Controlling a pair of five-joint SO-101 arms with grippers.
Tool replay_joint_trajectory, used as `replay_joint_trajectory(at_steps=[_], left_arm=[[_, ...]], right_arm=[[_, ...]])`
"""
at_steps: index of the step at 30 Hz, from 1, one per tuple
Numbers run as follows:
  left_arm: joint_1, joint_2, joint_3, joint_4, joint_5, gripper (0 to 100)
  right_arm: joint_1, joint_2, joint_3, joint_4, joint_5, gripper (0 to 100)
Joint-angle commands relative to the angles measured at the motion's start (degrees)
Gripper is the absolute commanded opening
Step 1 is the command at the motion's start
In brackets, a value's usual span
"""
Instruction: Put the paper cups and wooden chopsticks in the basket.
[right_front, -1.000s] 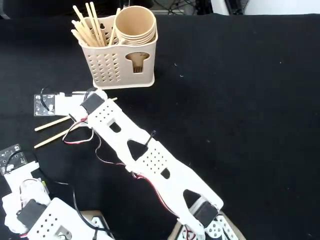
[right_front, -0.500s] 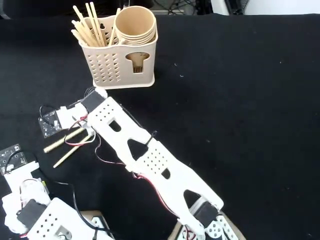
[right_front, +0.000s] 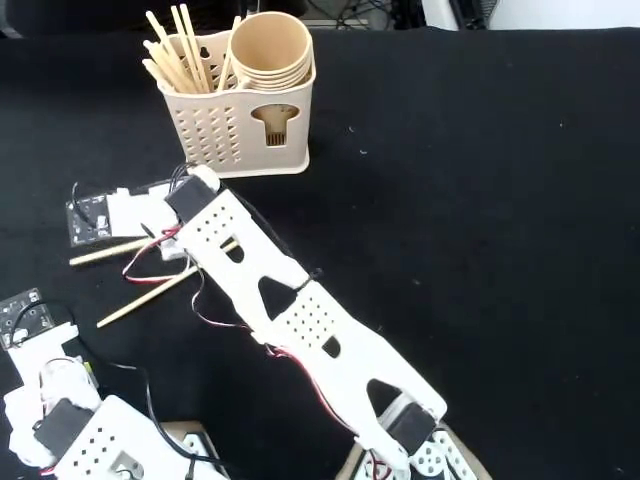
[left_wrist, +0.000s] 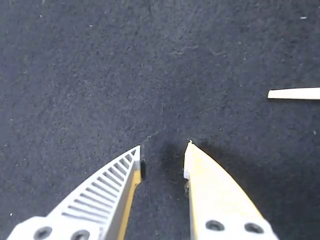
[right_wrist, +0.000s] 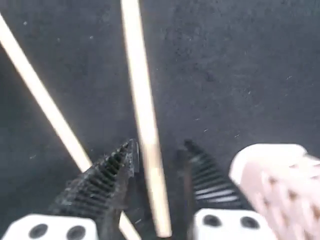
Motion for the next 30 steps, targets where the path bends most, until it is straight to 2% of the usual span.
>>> replay_joint_trajectory(at_steps=[1,4,10,14,16,19,22,25,29,30], left_arm=[[0.7,-0.6,0.7,0.8,-0.6,15],[0.7,-0.6,0.7,0.8,-0.6,15],[0.7,-0.6,0.7,0.8,-0.6,15],[0.7,-0.6,0.7,0.8,-0.6,15],[0.7,-0.6,0.7,0.8,-0.6,15],[0.7,-0.6,0.7,0.8,-0.6,15],[0.7,-0.6,0.7,0.8,-0.6,15],[0.7,-0.6,0.7,0.8,-0.6,15],[0.7,-0.6,0.7,0.8,-0.6,15],[0.7,-0.6,0.7,0.8,-0.6,15]], right_arm=[[0.9,-1.6,-2.8,5.6,0.5,15.8],[0.9,-1.3,-2.6,6.2,0.8,16.5],[0.0,-0.2,-0.6,6.2,-3.7,26.2],[-0.2,0.0,1.0,6.1,-3.5,26.9],[0.6,0.0,1.4,3.3,-2.5,27.0],[3.9,0.0,1.6,-6.9,-2.5,26.9],[5.5,0.6,2.1,-14.2,-6.2,26.8],[5.4,2.2,1.5,-19.2,-10.8,21.1],[5.2,5.8,1.9,-27.5,-12.1,0.6],[5.2,6.9,1.9,-28.9,-12.1,2.2]])
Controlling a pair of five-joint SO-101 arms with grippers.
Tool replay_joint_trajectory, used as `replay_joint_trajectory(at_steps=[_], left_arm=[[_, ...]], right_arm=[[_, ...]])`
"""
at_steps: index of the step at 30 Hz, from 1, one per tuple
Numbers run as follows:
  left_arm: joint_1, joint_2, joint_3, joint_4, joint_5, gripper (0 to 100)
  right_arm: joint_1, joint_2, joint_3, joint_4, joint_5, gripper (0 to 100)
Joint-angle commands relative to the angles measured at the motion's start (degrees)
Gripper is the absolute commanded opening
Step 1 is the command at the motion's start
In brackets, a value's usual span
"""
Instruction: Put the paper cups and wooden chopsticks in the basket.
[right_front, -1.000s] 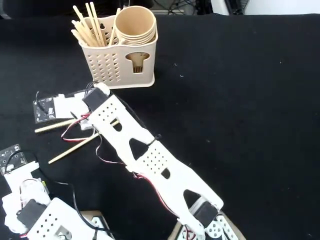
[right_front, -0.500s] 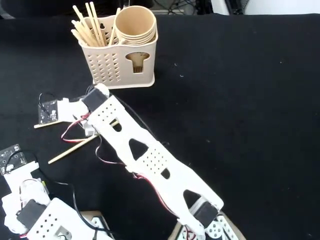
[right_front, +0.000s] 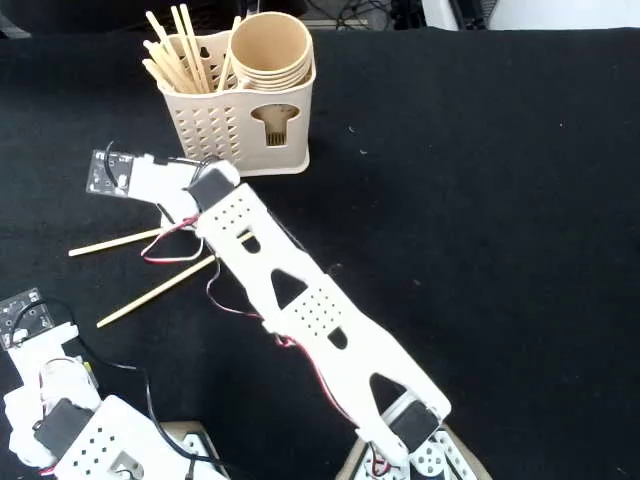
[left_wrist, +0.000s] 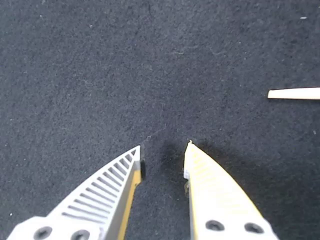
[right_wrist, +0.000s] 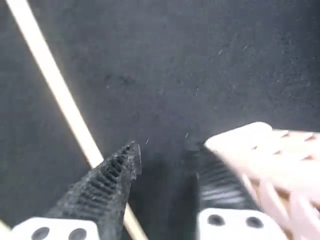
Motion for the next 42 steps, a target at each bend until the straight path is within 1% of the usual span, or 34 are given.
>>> replay_joint_trajectory(at_steps=[1,3,6,8,11,14,15,17,23,25,27,28,29,31,32,33,37,38,40,42], left_arm=[[0.7,-0.6,0.7,0.8,-0.6,15],[0.7,-0.6,0.7,0.8,-0.6,15],[0.7,-0.6,0.7,0.7,-0.6,15],[0.7,-0.6,0.7,0.7,-0.6,15],[0.7,-0.6,0.7,0.7,-0.6,15],[0.7,-0.6,0.7,0.7,-0.6,15],[0.7,-0.6,0.7,0.7,-0.6,15],[0.7,-0.6,0.7,0.7,-0.6,15],[0.7,-0.6,0.7,0.7,-0.6,15],[0.7,-0.6,0.7,0.7,-0.6,15],[0.7,-0.6,0.7,0.7,-0.6,15],[0.7,-0.6,0.7,0.7,-0.6,15],[0.7,-0.6,0.7,0.7,-0.6,15],[0.7,-0.6,0.7,0.7,-0.6,15],[0.7,-0.6,0.7,0.7,-0.6,15],[0.7,-0.6,0.7,0.7,-0.6,15],[0.7,-0.6,0.7,0.7,-0.6,15],[0.7,-0.6,0.7,0.7,-0.6,15],[0.7,-0.6,0.7,0.7,-0.6,15],[0.7,-0.6,0.7,0.7,-0.6,15]], right_arm=[[0.4,1.5,-0.2,-6.2,-0.9,4.0],[0.4,2.9,-0.5,-5.8,-0.8,3.3],[0.4,3.4,-0.7,-1.8,-0.4,1.4],[0.7,2.8,-2.6,2.6,2.6,1.4],[-0.1,1.2,-5.1,13.2,7.8,1.4],[-1.7,-0.4,-4.6,22.4,14.8,1.4],[-2.1,-0.4,-4.8,24.6,16.4,1.4],[-2.7,-0.6,-4.8,26.7,17.5,1.4],[-3.3,-3.3,-4.9,29.5,17.2,1.3],[-3.2,-5.9,-5.0,29.5,14.9,1.5],[-3.3,-9.1,-4.9,29.5,10.0,1.8],[-3.4,-10.7,-4.9,29.6,7.0,3.5],[-3.6,-12.1,-4.5,29.8,3.9,7.5],[-3.6,-13.8,-4.0,29.8,-1.1,19.8],[-3.6,-14.2,-2.9,29.8,-1.8,24.7],[-3.8,-14.3,-1.4,29.8,-0.8,26.2],[-5.6,-14.5,8.2,29.8,9.2,20.2],[-5.8,-14.5,10.4,29.8,11.1,20.1],[-5.8,-15.5,13.6,29.8,13.1,20.8],[-5.8,-17.2,16.7,29.8,13.3,22.6]])
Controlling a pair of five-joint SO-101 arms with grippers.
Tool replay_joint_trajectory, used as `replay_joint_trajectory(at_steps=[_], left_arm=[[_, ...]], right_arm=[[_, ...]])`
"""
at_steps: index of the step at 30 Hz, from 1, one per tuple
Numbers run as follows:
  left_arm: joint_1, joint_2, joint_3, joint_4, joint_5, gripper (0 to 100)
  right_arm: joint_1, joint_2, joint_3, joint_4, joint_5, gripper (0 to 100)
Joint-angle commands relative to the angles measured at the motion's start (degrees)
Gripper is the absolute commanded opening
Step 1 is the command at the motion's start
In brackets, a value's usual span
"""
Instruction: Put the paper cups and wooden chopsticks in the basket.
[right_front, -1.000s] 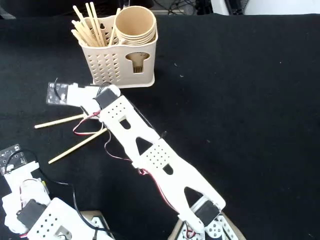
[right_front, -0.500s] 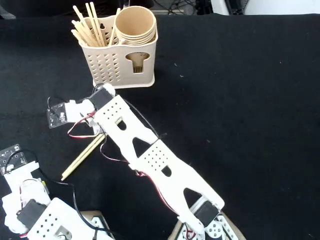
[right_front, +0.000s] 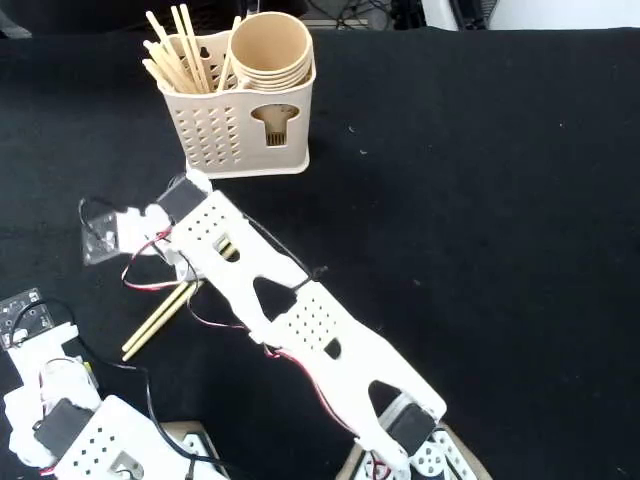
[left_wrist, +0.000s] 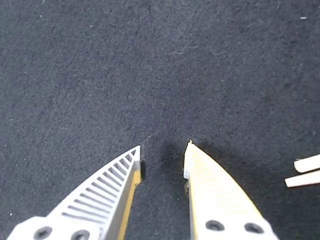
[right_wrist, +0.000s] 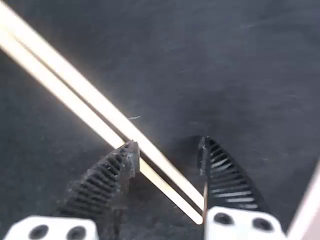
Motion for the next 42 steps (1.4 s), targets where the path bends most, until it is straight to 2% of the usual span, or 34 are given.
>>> replay_joint_trajectory(at_steps=[1,8,13,16,22,34,36,40,42], left_arm=[[0.7,-0.6,0.7,0.7,-0.6,15],[0.7,-0.6,0.7,0.7,-0.6,15],[0.7,-0.6,0.7,0.7,-0.6,15],[0.7,-0.6,0.7,0.7,-0.6,15],[0.7,-0.6,0.7,0.7,-0.6,15],[0.7,-0.6,0.7,0.7,-0.6,15],[0.7,-0.6,0.7,0.7,-0.6,15],[0.7,-0.6,0.7,0.7,-0.6,15],[0.7,-0.6,0.7,0.7,-0.6,15]], right_arm=[[-0.4,-6.7,4.2,0.5,1.6,23.3],[-0.8,-16.5,14.4,0.5,1.7,23.3],[-1.7,-20.2,22.7,0.1,7.5,23.3],[-2.1,-18.6,26.5,-4.2,8.9,23.3],[0.1,-15.3,26.5,-11.8,8.9,23.3],[0.2,-13.8,27.0,-11.6,9.1,23.0],[0.2,-12.4,26.9,-11.6,9.1,18.8],[-0.3,-11.3,26.5,-11.6,8.9,1.1],[-0.4,-11.6,26.6,-11.6,8.9,2.6]])
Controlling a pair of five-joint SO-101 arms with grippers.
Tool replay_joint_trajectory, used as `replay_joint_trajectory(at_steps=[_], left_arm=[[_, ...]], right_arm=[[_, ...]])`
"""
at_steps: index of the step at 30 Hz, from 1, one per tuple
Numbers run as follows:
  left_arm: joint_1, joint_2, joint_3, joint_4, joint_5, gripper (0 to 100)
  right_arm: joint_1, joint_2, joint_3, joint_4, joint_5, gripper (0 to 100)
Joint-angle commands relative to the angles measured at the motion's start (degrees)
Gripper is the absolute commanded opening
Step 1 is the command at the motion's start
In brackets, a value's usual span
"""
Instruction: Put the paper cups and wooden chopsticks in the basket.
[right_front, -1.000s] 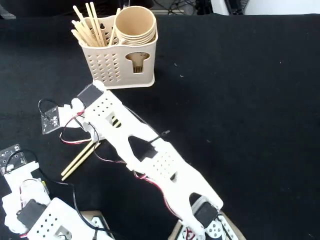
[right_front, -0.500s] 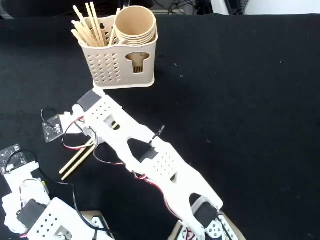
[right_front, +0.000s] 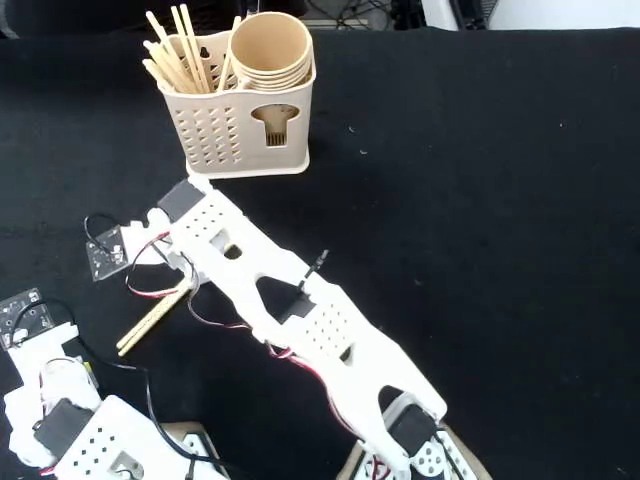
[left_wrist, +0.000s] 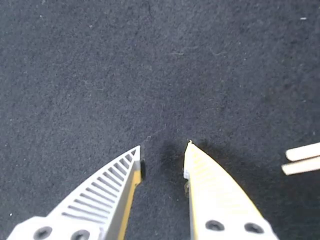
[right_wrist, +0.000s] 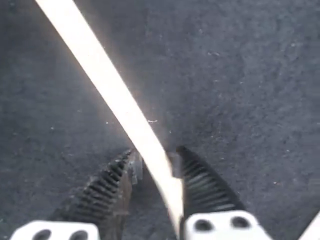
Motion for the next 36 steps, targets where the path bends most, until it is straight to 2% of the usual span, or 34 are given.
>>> replay_joint_trajectory(at_steps=[1,4,15,22,26,31,34,36], left_arm=[[0.7,-0.6,0.7,0.7,-0.6,15],[0.7,-0.6,0.7,0.7,-0.6,15],[0.8,-0.6,0.7,0.7,-0.5,15],[0.6,-0.7,0.7,0.6,-2.9,15],[1.1,-0.7,0.7,0.7,-3.6,15],[1.1,-0.7,0.7,0.7,-3.6,15],[1.1,-0.7,0.7,0.7,-3.6,16],[1.2,-0.7,0.7,0.7,-3.9,16]], right_arm=[[0.0,0.0,0.8,0.1,0.4,1.4],[0.1,-0.8,0.2,0.2,0.3,1.2],[0.1,-12.4,-4.3,3.8,-10.5,1.2],[1.8,-10.5,-5.3,2.9,-11.6,1.2],[5.7,-10.6,-14.4,3.3,-18.5,1.2],[6.2,-10.9,-33.9,11.6,-26.8,1.2],[7.1,-10.9,-44.8,12.1,-33.6,1.2],[7.6,-12.4,-44.7,10.7,-36.7,1.2]])
